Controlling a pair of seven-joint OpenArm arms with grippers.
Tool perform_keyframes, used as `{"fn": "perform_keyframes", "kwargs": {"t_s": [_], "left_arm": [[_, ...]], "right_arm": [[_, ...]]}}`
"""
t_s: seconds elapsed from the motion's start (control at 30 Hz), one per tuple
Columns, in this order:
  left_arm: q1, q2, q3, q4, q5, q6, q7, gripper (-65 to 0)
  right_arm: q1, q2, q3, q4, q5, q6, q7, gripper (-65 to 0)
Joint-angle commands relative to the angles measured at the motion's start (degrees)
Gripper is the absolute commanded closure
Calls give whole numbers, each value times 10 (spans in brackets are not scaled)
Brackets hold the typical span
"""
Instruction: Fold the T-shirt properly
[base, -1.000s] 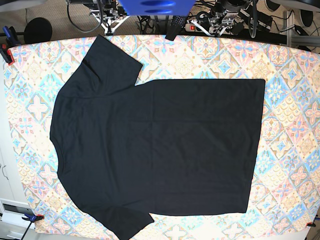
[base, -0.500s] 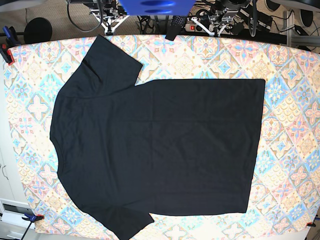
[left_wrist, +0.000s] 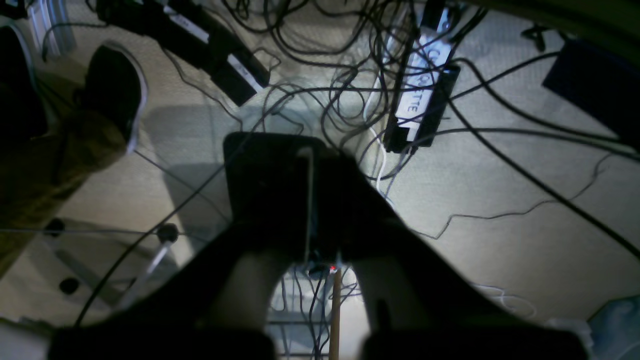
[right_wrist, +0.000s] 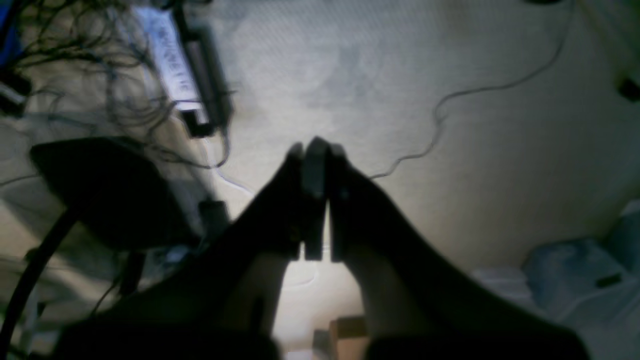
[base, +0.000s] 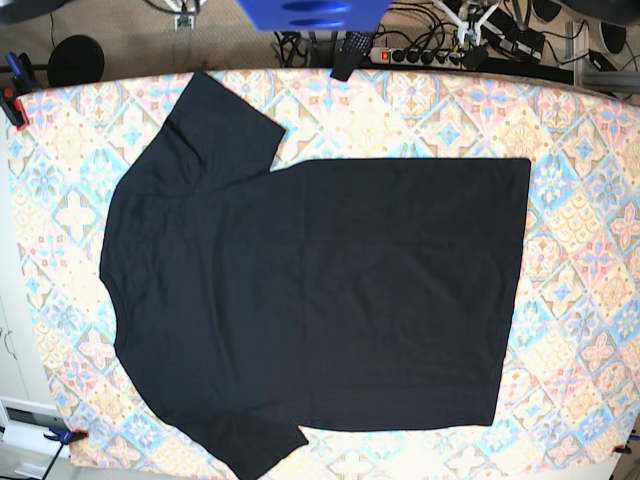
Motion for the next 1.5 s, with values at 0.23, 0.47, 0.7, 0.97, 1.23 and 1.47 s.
{"fn": "perform_keyframes", "kwargs": {"t_s": [0.23, 0.47, 0.7, 0.97, 1.23, 1.47], "left_arm": [[127, -30, -2, 182, -4, -4, 3, -16], [240, -49, -73, 348, -4, -4, 3, -16], [343, -61, -132, 541, -4, -4, 4, -16], [371, -61, -183, 698, -4, -4, 32, -16], [286, -56, -267, 768, -142, -4, 173, -16], [166, -52, -362, 766, -282, -5, 301, -16]], "right_arm": [[-113, 52, 10, 156, 2, 2, 1, 0], [-216, 56, 125, 352, 2, 2, 1, 0], [-297, 57, 130, 519, 3, 2, -3, 0], [-348, 55, 181, 695, 3, 2, -64, 0], [-344, 54, 181, 859, 3, 2, -173, 0], [-289, 42, 164, 878, 3, 2, -221, 0]]}}
